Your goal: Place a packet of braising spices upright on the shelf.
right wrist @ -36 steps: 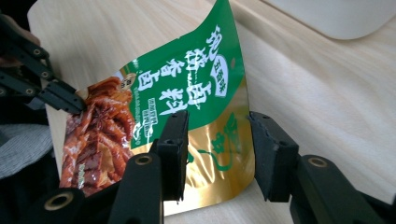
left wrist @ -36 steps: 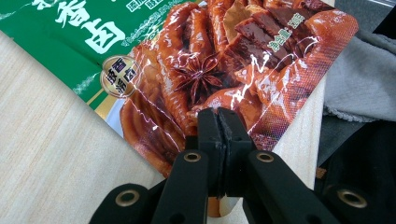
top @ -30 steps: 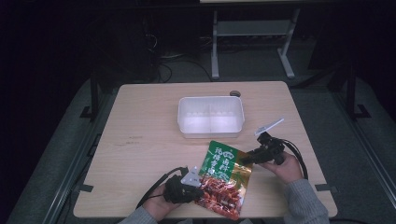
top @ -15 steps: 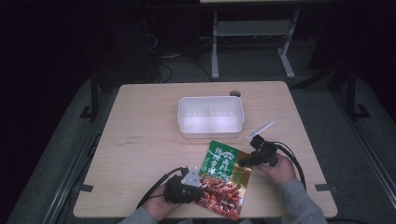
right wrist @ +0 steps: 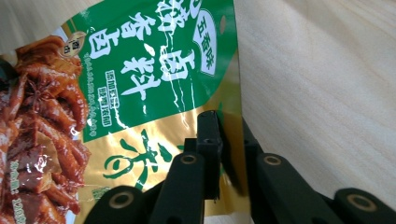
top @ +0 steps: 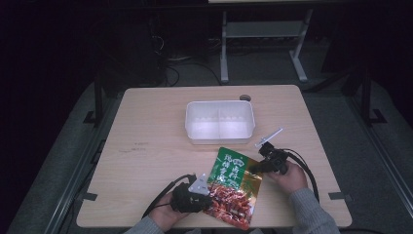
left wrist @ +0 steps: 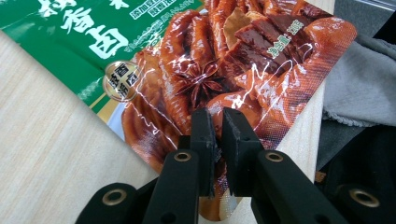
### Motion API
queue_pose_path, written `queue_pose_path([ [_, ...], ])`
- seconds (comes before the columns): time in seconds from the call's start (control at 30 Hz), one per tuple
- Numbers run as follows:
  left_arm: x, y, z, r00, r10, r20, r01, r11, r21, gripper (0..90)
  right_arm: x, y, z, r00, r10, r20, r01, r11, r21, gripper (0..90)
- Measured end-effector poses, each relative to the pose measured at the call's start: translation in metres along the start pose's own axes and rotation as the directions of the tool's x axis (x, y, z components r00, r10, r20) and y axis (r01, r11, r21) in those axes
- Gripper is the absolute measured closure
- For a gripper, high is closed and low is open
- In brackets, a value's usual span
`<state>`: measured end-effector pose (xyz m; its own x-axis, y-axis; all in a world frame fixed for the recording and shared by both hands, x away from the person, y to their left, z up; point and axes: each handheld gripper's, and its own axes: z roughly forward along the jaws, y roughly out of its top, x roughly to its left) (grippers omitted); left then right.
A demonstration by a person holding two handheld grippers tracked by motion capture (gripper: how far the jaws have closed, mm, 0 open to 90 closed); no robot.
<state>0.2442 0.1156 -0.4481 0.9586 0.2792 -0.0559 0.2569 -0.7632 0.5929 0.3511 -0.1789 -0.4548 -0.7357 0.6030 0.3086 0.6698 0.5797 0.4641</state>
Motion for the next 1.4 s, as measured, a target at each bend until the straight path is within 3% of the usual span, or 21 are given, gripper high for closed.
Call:
queue_pose_path([
  [0.57, 0.006, -0.006, -0.015, 0.9987, -0.036, -0.035, 0.035, 0.9988, -0.033, 73.9, -0.003, -0.007, -0.006, 0.9982, 0.03, -0.051, -0.032, 0.999, -0.036, 89.6],
  [0.73, 0.007, -0.011, -0.022, 0.9976, -0.05, -0.048, 0.048, 0.998, -0.041, 67.8, 0.002, -0.008, -0.014, 0.9988, 0.025, -0.042, -0.027, 0.999, -0.046, 89.7],
  [1.0, 0.013, -0.021, -0.035, 0.9939, -0.074, -0.082, 0.071, 0.9964, -0.048, 60.9, 0.005, -0.012, -0.031, 0.9962, 0.032, -0.081, -0.039, 0.995, -0.088, 89.7],
  [1.4, 0.017, -0.04, -0.05, 0.9859, -0.105, -0.13, 0.099, 0.9936, -0.056, 54.0, 0.018, -0.008, -0.055, 0.9979, -0.001, -0.064, -0.006, 0.994, -0.113, 89.8],
])
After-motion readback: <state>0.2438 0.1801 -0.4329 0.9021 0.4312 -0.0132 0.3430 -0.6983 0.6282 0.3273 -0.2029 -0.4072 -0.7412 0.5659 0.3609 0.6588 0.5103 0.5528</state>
